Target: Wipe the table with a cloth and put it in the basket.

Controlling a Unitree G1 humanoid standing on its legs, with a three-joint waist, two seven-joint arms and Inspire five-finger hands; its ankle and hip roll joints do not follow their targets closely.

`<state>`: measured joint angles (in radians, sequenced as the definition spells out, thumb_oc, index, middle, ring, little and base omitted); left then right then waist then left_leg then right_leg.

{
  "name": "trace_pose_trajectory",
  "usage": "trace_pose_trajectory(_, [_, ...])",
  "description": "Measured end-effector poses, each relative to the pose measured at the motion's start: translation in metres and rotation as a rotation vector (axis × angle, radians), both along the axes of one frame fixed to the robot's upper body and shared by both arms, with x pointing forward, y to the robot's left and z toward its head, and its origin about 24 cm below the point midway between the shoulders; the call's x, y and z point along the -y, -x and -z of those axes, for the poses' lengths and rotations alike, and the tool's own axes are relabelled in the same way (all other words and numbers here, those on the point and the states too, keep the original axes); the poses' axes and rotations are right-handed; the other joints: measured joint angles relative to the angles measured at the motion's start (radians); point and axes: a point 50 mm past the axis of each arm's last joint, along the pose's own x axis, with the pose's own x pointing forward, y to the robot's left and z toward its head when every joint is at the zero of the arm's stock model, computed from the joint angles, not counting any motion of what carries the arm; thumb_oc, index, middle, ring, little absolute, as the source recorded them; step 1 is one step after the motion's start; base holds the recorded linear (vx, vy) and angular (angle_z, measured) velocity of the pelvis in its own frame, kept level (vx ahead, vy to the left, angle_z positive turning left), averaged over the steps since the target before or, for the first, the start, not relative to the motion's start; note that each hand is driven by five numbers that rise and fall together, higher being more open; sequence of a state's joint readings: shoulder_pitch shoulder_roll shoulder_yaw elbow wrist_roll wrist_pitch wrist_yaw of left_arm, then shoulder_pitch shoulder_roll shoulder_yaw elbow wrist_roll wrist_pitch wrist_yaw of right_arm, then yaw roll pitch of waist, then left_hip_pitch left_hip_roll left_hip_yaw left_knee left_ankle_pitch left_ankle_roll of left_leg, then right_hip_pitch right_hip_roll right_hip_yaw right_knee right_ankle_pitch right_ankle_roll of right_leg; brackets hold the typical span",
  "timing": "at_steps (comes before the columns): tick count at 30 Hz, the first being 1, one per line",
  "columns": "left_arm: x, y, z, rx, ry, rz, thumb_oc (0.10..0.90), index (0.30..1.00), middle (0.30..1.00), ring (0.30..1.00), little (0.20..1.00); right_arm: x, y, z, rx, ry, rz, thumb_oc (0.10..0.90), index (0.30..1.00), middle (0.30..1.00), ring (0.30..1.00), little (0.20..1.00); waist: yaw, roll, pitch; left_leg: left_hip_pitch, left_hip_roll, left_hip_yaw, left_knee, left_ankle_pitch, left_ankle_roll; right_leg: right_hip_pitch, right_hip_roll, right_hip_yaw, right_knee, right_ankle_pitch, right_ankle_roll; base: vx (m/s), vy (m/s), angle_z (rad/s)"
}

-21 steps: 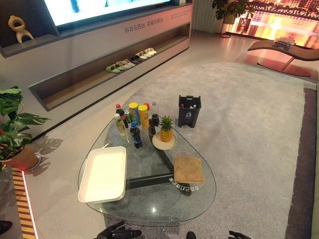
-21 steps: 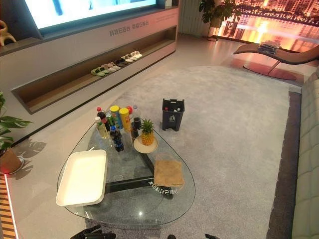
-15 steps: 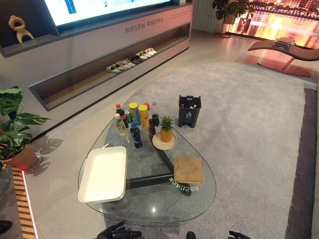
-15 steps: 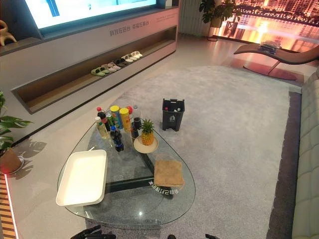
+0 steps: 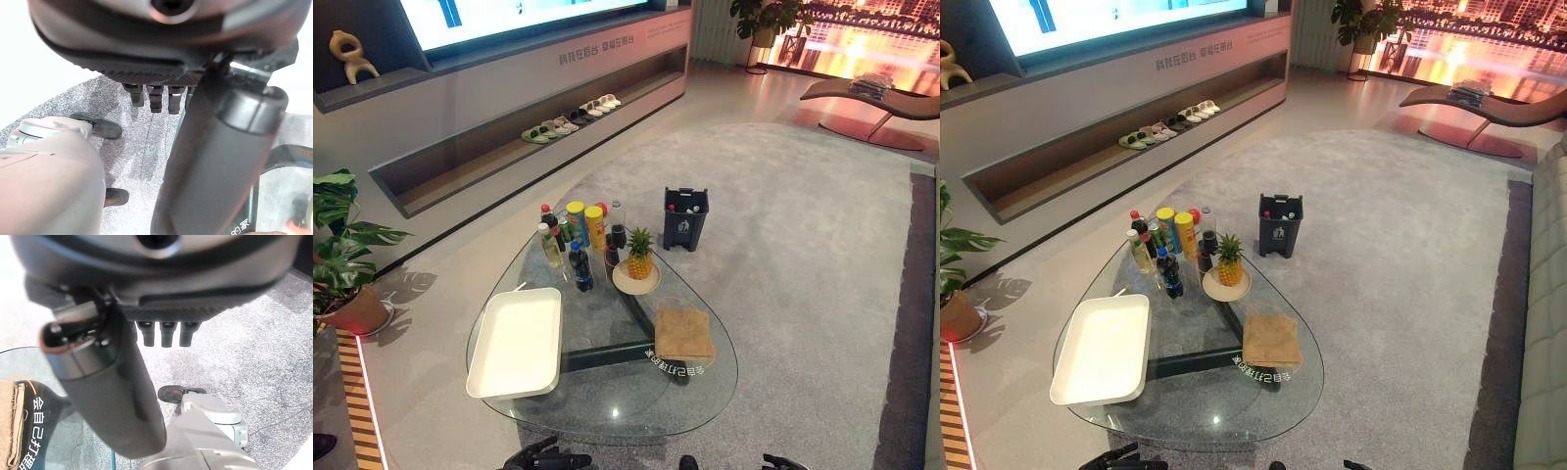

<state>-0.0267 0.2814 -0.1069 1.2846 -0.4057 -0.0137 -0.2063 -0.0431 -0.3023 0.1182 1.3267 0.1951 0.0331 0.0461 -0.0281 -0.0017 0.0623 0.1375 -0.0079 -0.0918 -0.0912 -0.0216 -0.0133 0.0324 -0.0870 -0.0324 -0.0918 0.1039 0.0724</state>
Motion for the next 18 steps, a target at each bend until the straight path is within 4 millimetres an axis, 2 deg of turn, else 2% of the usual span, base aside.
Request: trace_pose_trajectory(18, [-0.0004,-0.0001,-0.0001,0.000,-0.006,-0.003,0.800,0.900,0.900,0.900,0.900,-0.0001,0.0000,0.0000,0.000,-0.002,0.000,0.800,0.900,0.900,0.900,0.900,0.000,0.000,0.000,0.000,0.000,0.000,0.000,0.000,0.000,0.000,0.000,-0.001,0.000,0.000,0.000,0.00,0.000,0.00])
